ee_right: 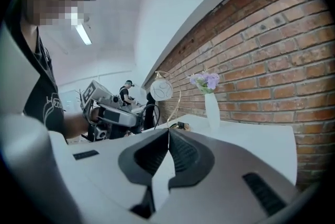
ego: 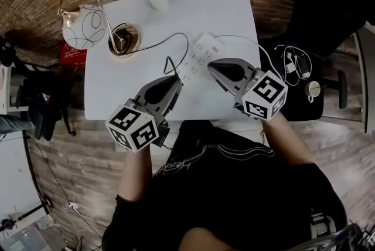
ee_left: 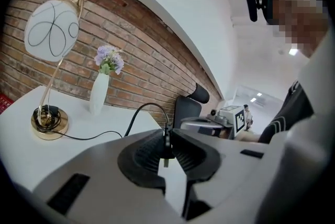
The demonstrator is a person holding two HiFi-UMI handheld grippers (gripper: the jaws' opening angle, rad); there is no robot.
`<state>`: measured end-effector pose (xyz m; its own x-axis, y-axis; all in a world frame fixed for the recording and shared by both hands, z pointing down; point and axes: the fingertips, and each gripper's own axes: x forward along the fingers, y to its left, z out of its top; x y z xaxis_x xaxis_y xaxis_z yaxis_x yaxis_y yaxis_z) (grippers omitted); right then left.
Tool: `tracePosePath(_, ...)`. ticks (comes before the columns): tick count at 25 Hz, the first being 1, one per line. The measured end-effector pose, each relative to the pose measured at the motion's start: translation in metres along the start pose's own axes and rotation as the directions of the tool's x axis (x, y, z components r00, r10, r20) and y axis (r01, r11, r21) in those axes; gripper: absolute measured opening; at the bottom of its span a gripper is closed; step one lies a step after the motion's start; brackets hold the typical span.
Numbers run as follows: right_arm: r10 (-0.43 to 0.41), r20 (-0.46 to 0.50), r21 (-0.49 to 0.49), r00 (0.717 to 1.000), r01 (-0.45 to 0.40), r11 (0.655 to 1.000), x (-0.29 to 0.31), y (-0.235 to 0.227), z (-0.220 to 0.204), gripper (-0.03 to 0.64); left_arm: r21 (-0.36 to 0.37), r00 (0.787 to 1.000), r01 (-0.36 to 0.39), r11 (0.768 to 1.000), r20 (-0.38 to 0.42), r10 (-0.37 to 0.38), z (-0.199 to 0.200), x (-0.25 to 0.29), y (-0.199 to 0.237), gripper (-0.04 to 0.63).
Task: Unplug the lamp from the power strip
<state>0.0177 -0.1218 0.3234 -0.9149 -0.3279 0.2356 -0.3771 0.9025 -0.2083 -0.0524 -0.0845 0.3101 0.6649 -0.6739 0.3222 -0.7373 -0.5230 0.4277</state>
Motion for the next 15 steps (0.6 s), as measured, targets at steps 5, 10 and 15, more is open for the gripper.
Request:
tracePosePath(5, 0.034, 0.047, 0.001, 0.998, -0.034, 0.999, -0.018, 0.031, 0.024, -0.003, -0.052, 0.998, -0.01, 0.999, 0.054, 0.012, 0.011, -0.028, -0.016, 0.048)
tracePosePath(10, 0.054, 0.073, -0.064, 0.996, -0.049, 0.997, -0.032, 0.05, 0.045, -0.003, -0.015, 0.996, -0.002, 1.0, 0.09, 0.003, 0.03, -0.046, -0.034, 0.048)
tracePosePath(15, 0.056, 0.104, -0.012, 0.993, -0.055, 0.998, -0.043, 0.051, 0.054, -0.003, 0.032, 0.992, -0.027, 0.999, 0.12, 0.023, 0.039, -0.053, -0.046, 0.048)
